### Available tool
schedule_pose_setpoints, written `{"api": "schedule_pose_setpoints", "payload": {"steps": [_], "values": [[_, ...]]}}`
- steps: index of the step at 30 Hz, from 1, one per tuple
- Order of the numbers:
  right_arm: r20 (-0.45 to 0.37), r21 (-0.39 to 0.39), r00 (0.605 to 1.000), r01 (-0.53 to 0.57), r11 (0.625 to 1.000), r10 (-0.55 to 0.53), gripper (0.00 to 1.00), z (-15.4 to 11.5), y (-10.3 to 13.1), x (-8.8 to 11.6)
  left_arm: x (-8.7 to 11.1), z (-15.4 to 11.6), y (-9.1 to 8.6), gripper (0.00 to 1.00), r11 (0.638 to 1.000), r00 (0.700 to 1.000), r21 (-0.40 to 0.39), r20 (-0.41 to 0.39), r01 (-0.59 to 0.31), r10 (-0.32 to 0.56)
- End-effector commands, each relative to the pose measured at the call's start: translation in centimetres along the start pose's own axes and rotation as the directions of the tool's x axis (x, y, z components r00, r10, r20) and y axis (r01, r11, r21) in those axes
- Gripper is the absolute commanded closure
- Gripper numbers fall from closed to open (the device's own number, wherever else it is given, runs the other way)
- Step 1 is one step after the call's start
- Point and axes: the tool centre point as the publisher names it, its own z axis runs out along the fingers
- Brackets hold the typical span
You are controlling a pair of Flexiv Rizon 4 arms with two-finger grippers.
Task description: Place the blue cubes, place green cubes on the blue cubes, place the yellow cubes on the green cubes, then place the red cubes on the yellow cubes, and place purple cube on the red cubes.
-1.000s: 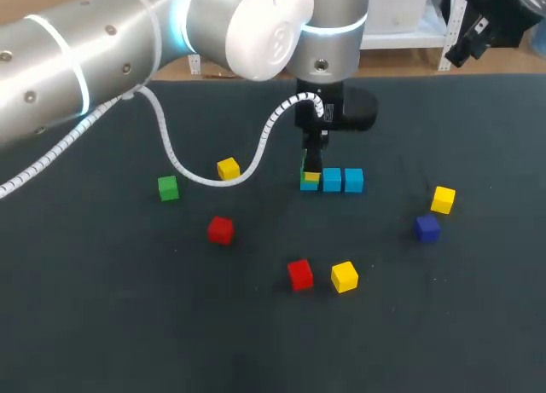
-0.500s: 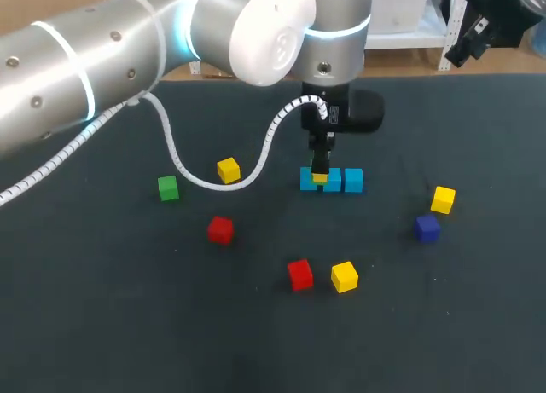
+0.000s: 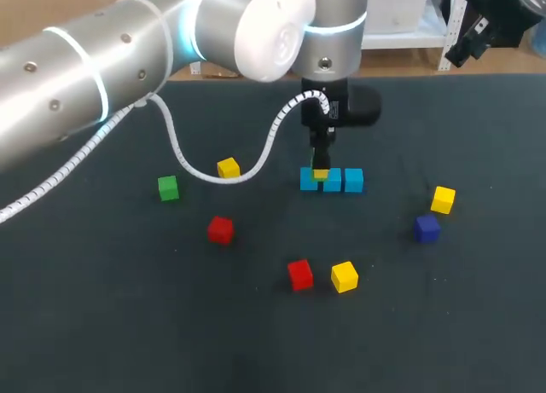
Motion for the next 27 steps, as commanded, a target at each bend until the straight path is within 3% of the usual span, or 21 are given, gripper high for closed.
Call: {"api": "schedule_pose_setpoints", "payload": {"steps": [1,27], "values": [[0.003,0.008,1.000,-0.002,1.000,0.002,0.00,0.0,0.2,0.1,-0.3,0.3,1.0,1.00,1.000,1.000,0.018,-0.005,0.006,-0.006],[0.003,0.008,1.000,-0.002,1.000,0.002,0.00,0.0,0.2,0.1,-0.6,1.8,2.7,1.00,0.999,0.999,0.037,-0.014,0.033,-0.033]]}}
